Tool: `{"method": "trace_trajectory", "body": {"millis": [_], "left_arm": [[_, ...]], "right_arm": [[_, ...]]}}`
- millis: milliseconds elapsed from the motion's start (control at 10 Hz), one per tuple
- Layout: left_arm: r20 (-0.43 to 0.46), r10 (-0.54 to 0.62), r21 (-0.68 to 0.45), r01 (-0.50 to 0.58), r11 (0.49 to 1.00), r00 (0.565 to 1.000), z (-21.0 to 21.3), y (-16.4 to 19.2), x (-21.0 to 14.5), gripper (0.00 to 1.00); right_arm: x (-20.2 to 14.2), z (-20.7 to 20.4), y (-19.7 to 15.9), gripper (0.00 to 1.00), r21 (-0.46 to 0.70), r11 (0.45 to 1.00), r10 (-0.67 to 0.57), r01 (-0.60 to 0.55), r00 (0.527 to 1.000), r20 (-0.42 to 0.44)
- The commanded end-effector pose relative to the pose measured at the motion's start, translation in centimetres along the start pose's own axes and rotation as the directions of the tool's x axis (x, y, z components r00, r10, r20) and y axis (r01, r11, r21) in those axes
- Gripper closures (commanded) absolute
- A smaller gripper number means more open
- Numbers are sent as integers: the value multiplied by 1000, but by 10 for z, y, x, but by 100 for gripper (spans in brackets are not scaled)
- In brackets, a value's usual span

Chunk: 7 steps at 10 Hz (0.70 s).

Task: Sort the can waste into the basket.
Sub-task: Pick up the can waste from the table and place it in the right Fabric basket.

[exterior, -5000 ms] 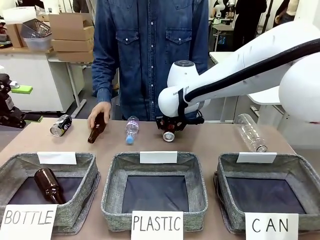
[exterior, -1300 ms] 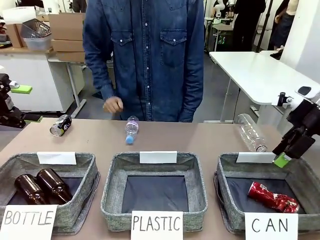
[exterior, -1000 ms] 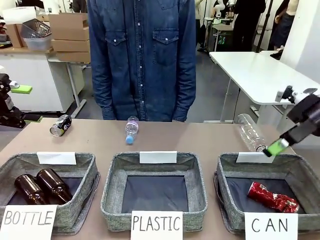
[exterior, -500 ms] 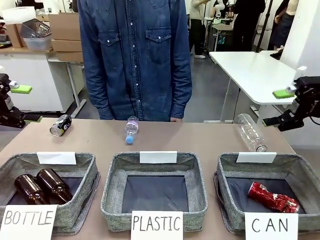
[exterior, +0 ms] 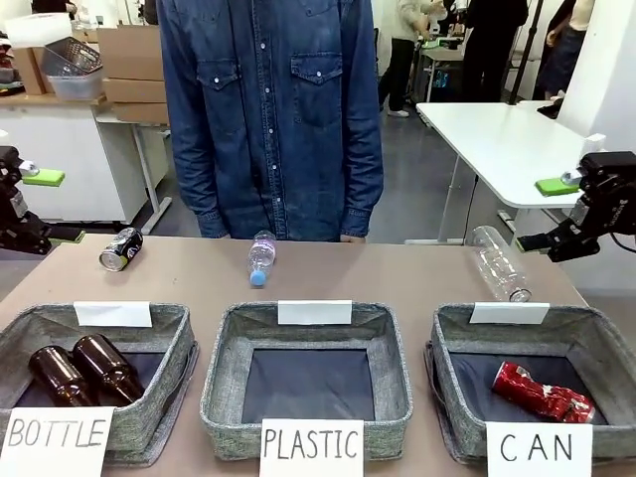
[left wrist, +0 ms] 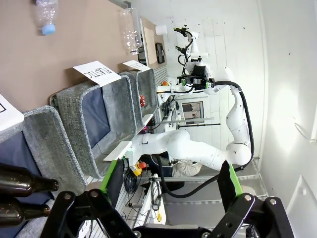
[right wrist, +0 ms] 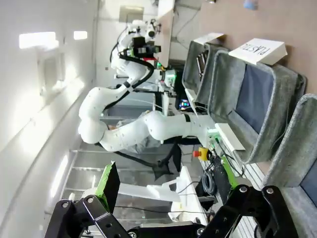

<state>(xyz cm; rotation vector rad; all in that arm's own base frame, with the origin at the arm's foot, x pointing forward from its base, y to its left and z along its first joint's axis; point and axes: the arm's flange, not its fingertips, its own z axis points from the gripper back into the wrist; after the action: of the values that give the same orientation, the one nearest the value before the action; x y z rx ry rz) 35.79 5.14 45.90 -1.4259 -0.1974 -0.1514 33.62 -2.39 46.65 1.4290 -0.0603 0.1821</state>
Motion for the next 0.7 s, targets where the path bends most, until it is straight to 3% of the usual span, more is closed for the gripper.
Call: {"method": "trace_trajectory", "body": {"millis": [0, 600], "left_arm": [[0, -23, -16, 23, 1000, 1000, -1, -2, -1, 0], [0, -23, -16, 23, 1000, 1000, -1, -2, -1, 0]], "right_arm": [[1, 7, 0, 0, -2, 1000, 18, -18, 1000, -7], [1, 7, 0, 0, -2, 1000, 18, -18, 1000, -7]]}}
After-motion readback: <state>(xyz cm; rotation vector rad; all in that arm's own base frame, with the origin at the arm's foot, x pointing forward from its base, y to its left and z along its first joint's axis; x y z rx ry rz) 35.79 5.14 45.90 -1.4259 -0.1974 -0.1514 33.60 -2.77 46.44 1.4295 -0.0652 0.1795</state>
